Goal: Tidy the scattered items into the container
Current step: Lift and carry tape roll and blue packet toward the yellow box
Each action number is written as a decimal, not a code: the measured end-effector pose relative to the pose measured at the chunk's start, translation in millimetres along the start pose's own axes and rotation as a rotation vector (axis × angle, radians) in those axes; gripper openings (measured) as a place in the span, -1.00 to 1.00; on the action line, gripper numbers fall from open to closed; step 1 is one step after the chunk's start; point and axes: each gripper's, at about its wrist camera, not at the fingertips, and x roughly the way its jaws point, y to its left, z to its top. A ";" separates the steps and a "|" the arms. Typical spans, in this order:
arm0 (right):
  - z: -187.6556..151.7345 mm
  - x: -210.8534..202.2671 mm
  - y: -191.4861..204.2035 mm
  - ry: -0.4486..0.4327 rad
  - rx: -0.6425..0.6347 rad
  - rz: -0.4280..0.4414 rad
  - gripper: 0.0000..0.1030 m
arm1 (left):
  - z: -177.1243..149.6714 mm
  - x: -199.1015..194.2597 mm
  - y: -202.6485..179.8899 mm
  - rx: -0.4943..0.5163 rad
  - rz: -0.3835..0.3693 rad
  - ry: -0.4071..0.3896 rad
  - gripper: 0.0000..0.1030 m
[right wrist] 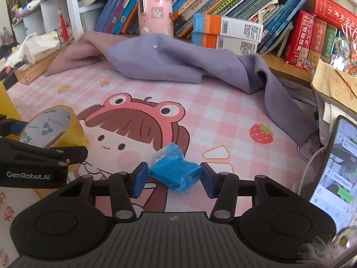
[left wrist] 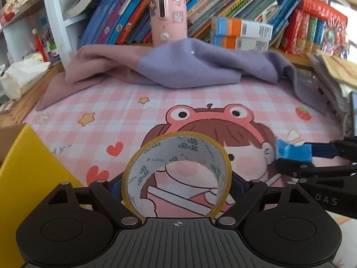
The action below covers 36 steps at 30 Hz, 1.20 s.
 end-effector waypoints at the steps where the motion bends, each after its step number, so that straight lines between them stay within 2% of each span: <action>1: -0.1 -4.1 1.1 -0.001 -0.003 0.002 -0.07 | -0.5 -4.1 -0.8 0.003 -0.005 -0.002 0.72; 6: -4.7 -25.6 9.0 -0.014 -0.026 0.005 -0.07 | -9.1 -31.5 -4.6 0.015 -0.027 -0.037 0.72; 11: -14.2 -50.2 17.6 -0.012 -0.044 0.012 -0.07 | -24.1 -58.2 -1.3 -0.002 -0.059 -0.037 0.72; 21: -40.6 -113.7 43.8 -0.025 0.002 0.017 -0.08 | -50.8 -124.1 7.4 0.056 -0.120 -0.082 0.72; 24: -46.5 -129.4 56.9 -0.019 -0.036 0.033 -0.08 | -56.0 -142.8 10.1 0.080 -0.141 -0.110 0.72; 29: -55.4 -150.5 75.4 -0.033 -0.046 -0.002 -0.08 | -68.7 -157.9 17.5 0.040 -0.202 -0.089 0.72; 36: -68.1 -173.4 101.8 -0.063 -0.022 -0.050 -0.08 | -91.0 -184.9 38.0 0.069 -0.231 -0.102 0.72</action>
